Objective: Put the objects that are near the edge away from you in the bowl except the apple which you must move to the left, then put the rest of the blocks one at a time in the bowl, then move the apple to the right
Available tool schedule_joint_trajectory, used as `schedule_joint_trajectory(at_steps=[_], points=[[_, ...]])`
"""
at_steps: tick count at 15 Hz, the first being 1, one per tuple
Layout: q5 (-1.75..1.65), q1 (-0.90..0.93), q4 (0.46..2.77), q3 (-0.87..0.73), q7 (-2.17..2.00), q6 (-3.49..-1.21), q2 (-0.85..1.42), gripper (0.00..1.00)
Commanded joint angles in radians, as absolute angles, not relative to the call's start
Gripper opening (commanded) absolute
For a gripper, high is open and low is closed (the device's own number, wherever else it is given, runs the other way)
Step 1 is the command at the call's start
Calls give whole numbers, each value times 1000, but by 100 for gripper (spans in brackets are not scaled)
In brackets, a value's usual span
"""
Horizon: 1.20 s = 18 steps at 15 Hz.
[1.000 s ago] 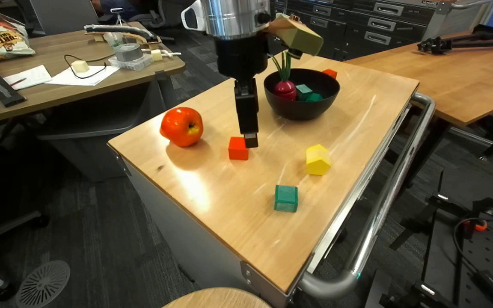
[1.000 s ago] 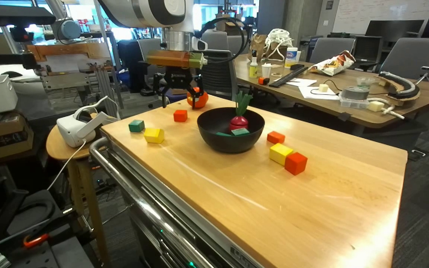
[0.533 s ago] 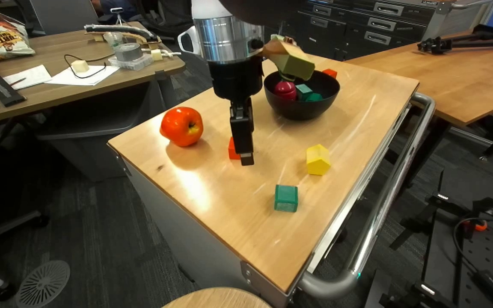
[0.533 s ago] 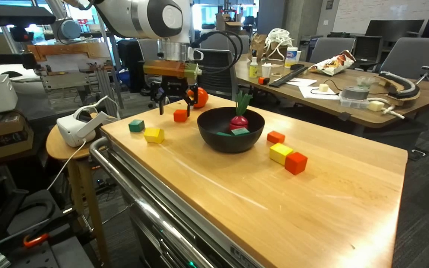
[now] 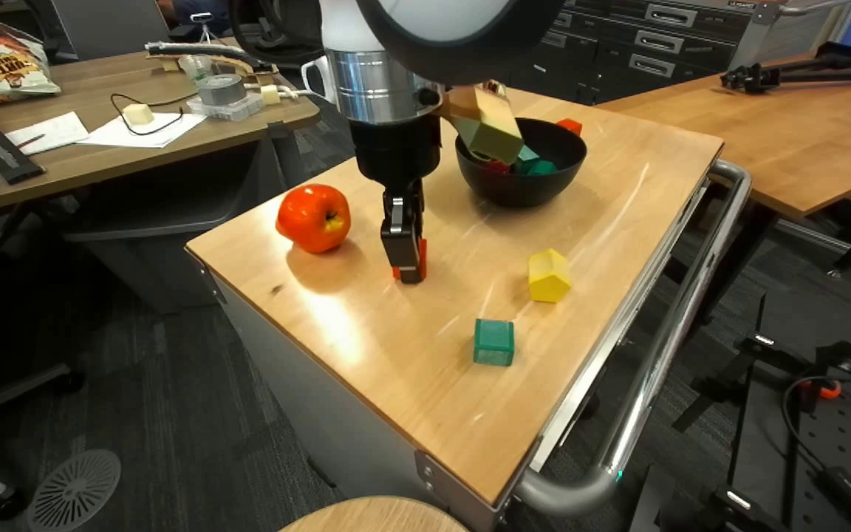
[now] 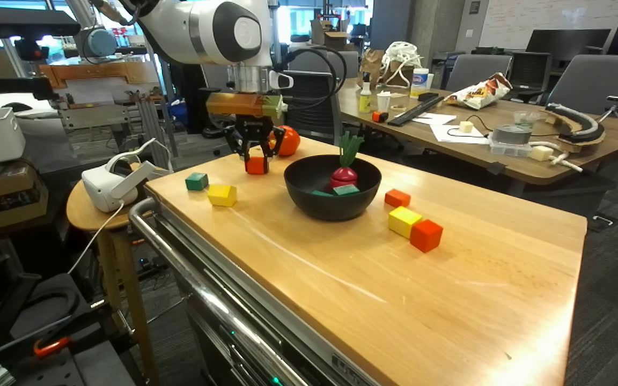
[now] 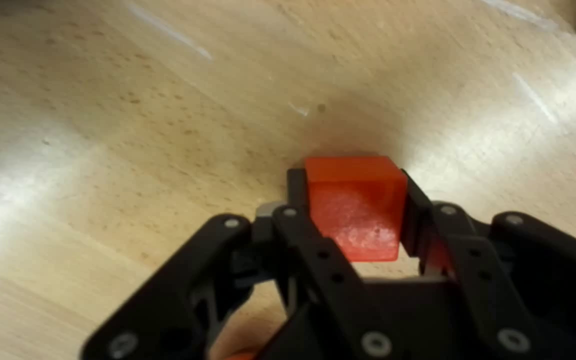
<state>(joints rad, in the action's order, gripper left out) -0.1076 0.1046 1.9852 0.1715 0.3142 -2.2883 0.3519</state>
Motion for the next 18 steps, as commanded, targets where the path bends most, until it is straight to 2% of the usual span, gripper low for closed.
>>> schedule_joint_trajectory(at_steps=[1,11,18], points=[[-151,130,2034,153,241,-2359,308,17],[-486,51,2317,16,136,-2543,-71,17],[-474,-49,2423,-56,177,-2701,-32,17]])
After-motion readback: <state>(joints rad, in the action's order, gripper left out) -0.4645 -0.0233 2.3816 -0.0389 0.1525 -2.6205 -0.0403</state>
